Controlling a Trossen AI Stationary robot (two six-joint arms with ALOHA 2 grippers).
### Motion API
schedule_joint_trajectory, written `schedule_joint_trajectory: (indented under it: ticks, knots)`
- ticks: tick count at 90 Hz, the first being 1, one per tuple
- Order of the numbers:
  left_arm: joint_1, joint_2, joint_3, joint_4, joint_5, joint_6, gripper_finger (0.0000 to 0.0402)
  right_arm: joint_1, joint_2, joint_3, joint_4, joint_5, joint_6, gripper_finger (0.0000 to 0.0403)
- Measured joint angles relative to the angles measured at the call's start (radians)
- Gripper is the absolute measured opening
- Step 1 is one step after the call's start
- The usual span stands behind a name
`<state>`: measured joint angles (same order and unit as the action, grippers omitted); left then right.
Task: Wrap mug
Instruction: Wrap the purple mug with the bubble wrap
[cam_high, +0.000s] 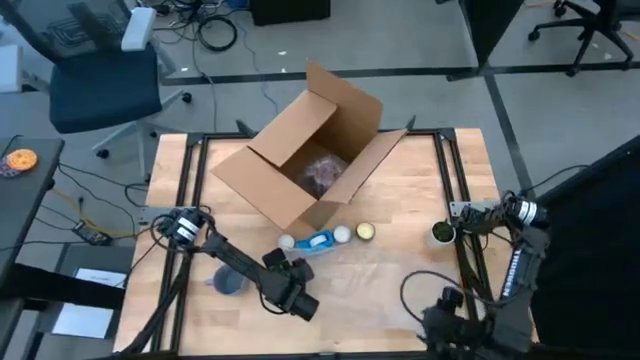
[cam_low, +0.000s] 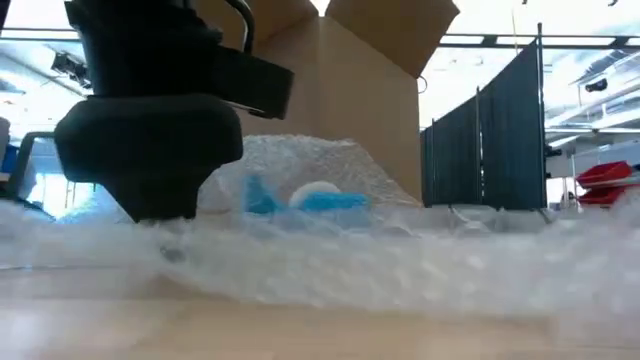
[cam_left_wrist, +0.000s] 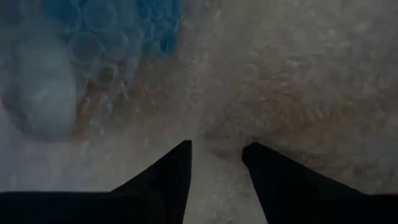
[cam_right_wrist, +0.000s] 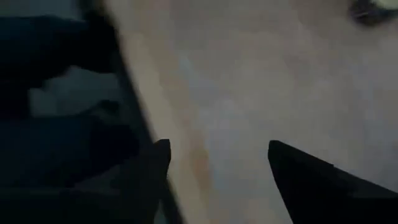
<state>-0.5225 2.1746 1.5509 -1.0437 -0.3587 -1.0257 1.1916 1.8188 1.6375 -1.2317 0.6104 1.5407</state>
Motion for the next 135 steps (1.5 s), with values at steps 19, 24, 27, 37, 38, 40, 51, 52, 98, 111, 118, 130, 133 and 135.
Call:
schedule_joint_trajectory:
  ticks: [19, 24, 27, 37, 38, 40, 51, 52, 98, 111, 118, 130, 133, 135]
  knots:
    - [0.004, -0.022, 0.041, -0.022, -0.012, 0.111, 0.0147, -0.007, 0.011, -0.009, 0.012, 0.221, -0.065, 0.0235]
    - [0.001, -0.039, 0.077, -0.036, -0.009, 0.162, 0.0147, -0.023, 0.011, -0.015, 0.012, 0.239, -0.084, 0.0232]
    - [-0.001, -0.057, 0.104, -0.045, -0.009, 0.193, 0.0147, -0.035, 0.011, -0.017, 0.011, 0.242, -0.101, 0.0231]
    - [-0.023, -0.141, 0.194, -0.121, 0.069, 0.292, 0.0147, -0.072, 0.011, -0.017, 0.022, 0.256, -0.154, 0.023]
    - [-0.026, -0.148, 0.202, -0.133, 0.084, 0.294, 0.0147, -0.075, 0.011, -0.017, 0.024, 0.256, -0.159, 0.023]
    - [-0.031, -0.16, 0.216, -0.156, 0.11, 0.3, 0.0147, -0.082, 0.011, -0.017, 0.03, 0.255, -0.169, 0.023]
    - [-0.079, -0.227, 0.251, -0.336, 0.218, 0.245, 0.0147, -0.112, 0.012, -0.018, 0.064, 0.265, -0.227, 0.0236]
    - [-0.085, -0.235, 0.252, -0.352, 0.225, 0.233, 0.0147, -0.114, 0.012, -0.02, 0.072, 0.266, -0.234, 0.0236]
    - [-0.379, -0.335, 0.189, -0.486, 0.13, -0.126, 0.0147, -0.172, 0.046, -0.138, 0.497, 0.315, -0.579, 0.0238]
    - [-0.398, -0.342, 0.102, -0.443, 0.13, -0.124, 0.0147, -0.189, 0.046, -0.146, 0.597, 0.296, -0.647, 0.0238]
    - [-0.402, -0.36, 0.049, -0.41, 0.144, -0.111, 0.0147, -0.192, 0.046, -0.146, 0.634, 0.284, -0.689, 0.0237]
    - [-0.409, -0.418, -0.019, -0.353, 0.114, -0.114, 0.0147, -0.193, 0.046, -0.146, 0.691, 0.284, -0.741, 0.0235]
    - [-0.411, -0.435, -0.032, -0.337, 0.104, -0.121, 0.0147, -0.193, 0.046, -0.146, 0.698, 0.283, -0.751, 0.0235]
    - [-0.412, -0.447, -0.041, -0.324, 0.099, -0.126, 0.0147, -0.193, 0.046, -0.146, 0.706, 0.283, -0.754, 0.0235]
